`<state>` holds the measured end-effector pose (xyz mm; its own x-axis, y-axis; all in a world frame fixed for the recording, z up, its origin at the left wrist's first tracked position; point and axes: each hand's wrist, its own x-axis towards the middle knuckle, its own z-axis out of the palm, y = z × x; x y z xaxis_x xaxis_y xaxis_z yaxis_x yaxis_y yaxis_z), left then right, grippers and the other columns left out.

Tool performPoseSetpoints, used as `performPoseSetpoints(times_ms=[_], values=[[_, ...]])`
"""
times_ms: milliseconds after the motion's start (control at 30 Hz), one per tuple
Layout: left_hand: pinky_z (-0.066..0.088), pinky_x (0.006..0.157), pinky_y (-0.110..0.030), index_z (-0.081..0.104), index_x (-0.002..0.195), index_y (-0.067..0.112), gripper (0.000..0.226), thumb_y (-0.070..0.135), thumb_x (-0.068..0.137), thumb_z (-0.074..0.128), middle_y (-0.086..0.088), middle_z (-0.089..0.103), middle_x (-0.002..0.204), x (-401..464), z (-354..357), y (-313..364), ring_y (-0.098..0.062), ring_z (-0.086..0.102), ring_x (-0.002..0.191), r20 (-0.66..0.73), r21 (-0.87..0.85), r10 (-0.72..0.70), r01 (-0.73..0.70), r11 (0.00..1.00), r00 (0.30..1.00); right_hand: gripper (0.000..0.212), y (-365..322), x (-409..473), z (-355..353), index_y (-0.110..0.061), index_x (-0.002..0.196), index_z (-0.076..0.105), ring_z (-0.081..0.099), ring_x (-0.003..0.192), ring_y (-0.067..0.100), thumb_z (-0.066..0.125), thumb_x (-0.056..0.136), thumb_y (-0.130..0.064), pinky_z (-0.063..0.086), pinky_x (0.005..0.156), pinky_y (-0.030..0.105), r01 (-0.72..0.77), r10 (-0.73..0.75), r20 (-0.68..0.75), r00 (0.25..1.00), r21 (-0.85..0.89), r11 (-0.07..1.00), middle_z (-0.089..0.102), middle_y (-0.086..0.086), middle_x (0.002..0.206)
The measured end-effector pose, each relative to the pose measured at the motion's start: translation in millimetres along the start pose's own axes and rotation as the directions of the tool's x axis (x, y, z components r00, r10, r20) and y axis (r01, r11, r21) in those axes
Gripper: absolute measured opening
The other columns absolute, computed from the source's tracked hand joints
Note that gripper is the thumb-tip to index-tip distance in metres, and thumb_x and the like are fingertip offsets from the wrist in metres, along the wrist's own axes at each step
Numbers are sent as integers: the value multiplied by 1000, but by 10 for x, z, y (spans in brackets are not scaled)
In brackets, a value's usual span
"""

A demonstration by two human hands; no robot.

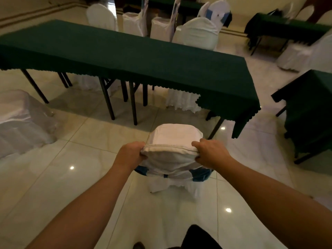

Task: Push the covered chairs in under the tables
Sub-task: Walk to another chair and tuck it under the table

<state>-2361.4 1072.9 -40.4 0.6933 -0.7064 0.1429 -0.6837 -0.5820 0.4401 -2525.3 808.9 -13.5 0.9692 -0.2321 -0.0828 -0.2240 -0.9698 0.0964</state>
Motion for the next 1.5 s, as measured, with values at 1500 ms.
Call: performPoseSetpoints(times_ms=[1500], values=[[30, 47, -25, 41, 72, 30, 34, 31, 76, 75, 8, 49, 63, 5825, 582, -1094, -12, 42, 51, 145, 238, 251, -280, 930, 957, 41, 2231, 4695, -44, -40, 115, 55, 47, 65, 6, 74, 81, -53, 36, 55, 23, -304, 298, 158, 941, 14, 953, 47, -14, 81]])
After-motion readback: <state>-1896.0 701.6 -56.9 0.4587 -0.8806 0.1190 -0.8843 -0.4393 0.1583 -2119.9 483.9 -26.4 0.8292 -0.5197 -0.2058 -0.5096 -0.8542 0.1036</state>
